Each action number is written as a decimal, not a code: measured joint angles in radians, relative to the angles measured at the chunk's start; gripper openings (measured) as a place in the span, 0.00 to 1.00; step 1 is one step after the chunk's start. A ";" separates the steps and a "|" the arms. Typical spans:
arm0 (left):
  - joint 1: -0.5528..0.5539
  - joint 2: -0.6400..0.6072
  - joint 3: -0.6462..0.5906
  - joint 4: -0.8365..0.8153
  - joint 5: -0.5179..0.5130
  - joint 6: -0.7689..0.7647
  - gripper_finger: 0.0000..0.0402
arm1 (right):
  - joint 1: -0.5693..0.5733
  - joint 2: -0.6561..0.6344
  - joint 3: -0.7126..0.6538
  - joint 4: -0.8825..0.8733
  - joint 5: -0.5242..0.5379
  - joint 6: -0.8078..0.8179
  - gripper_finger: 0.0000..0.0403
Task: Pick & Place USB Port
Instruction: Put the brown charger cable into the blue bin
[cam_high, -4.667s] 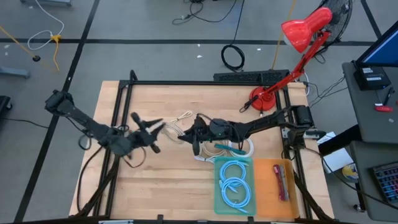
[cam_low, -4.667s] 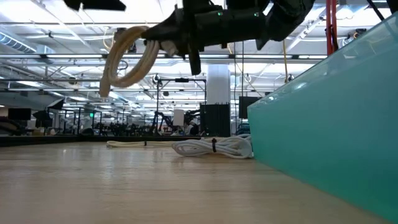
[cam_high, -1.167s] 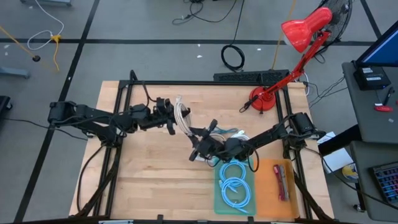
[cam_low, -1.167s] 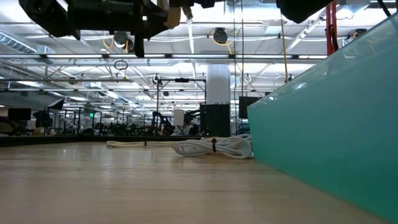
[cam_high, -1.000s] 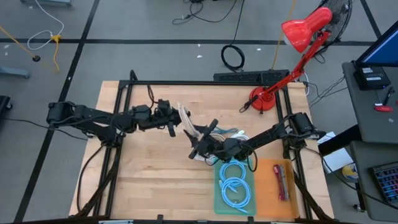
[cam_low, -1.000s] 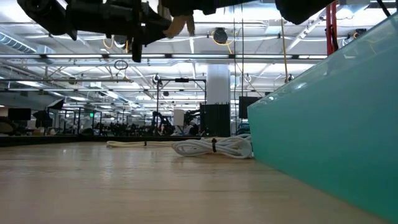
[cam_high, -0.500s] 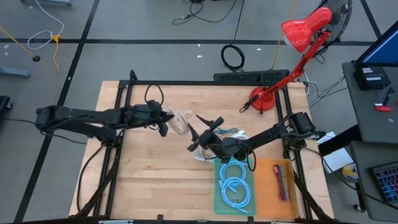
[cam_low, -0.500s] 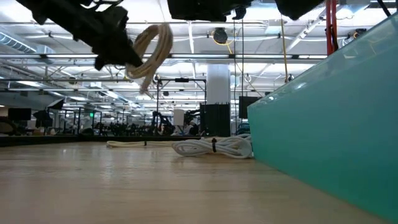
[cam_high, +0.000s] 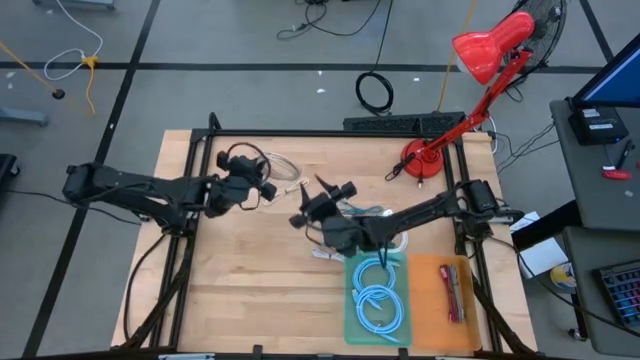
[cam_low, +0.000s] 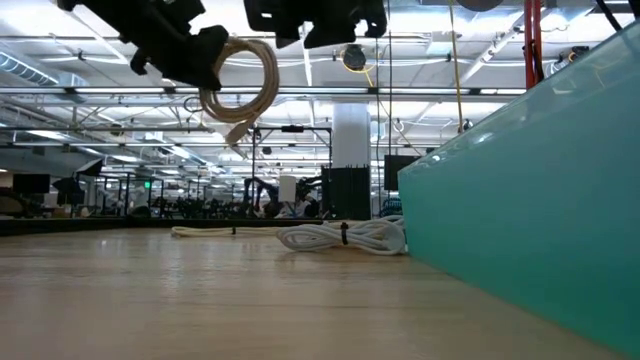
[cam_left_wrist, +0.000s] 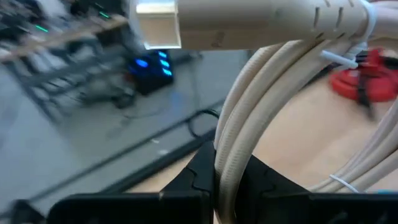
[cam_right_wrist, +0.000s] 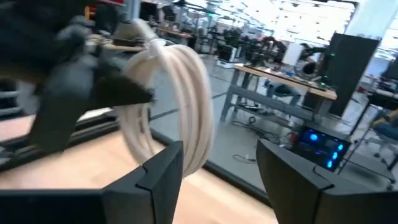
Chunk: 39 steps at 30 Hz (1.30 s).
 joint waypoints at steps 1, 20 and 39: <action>-0.012 0.011 0.000 0.008 -0.042 0.009 0.06 | -0.012 0.000 0.002 0.014 -0.002 -0.011 0.49; -0.008 0.054 -0.002 0.106 -0.036 -0.018 0.02 | -0.123 0.018 0.001 0.058 -0.142 0.019 0.51; 0.014 0.054 -0.002 0.124 -0.076 0.036 0.02 | -0.035 0.018 0.001 0.077 -0.129 -0.063 0.52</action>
